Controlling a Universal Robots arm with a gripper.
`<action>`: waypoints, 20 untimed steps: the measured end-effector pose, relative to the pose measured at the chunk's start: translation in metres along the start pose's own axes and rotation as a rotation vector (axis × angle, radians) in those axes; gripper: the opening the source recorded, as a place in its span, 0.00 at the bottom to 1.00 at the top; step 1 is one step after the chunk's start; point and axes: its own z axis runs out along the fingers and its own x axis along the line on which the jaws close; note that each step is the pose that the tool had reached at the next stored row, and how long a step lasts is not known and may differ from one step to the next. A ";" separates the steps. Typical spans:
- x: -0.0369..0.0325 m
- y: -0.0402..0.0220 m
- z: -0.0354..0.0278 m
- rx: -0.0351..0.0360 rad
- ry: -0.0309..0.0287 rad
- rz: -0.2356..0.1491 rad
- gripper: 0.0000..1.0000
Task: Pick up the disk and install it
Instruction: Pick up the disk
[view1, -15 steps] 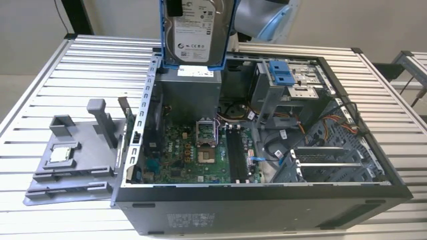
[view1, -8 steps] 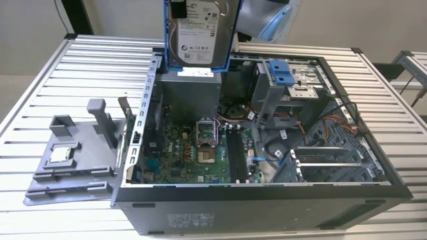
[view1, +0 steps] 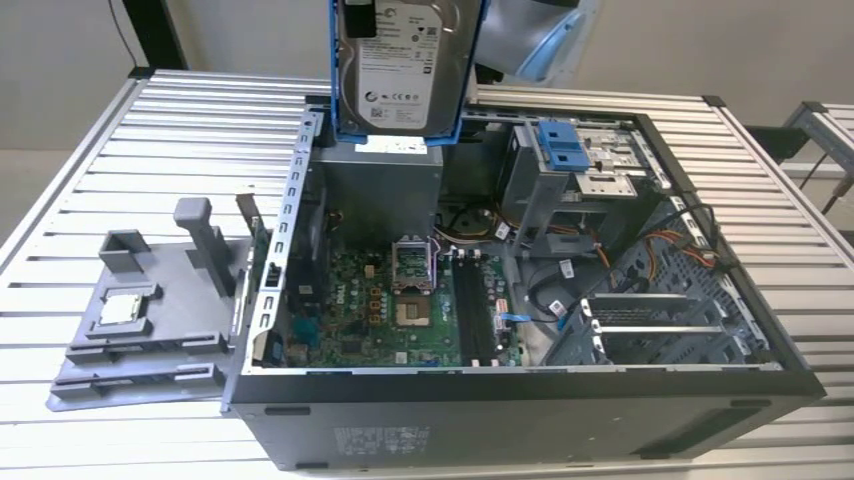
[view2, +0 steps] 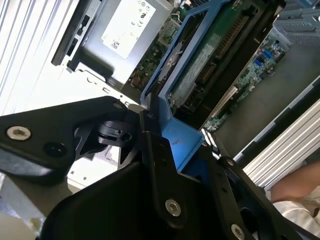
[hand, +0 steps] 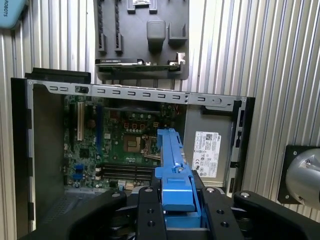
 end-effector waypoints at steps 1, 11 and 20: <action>0.0000 0.0000 0.0000 0.0000 0.0000 0.000 0.00; 0.0011 -0.0035 0.0002 -0.0020 -0.0001 0.000 0.00; 0.0045 -0.0114 0.0005 -0.0061 -0.0004 0.002 0.00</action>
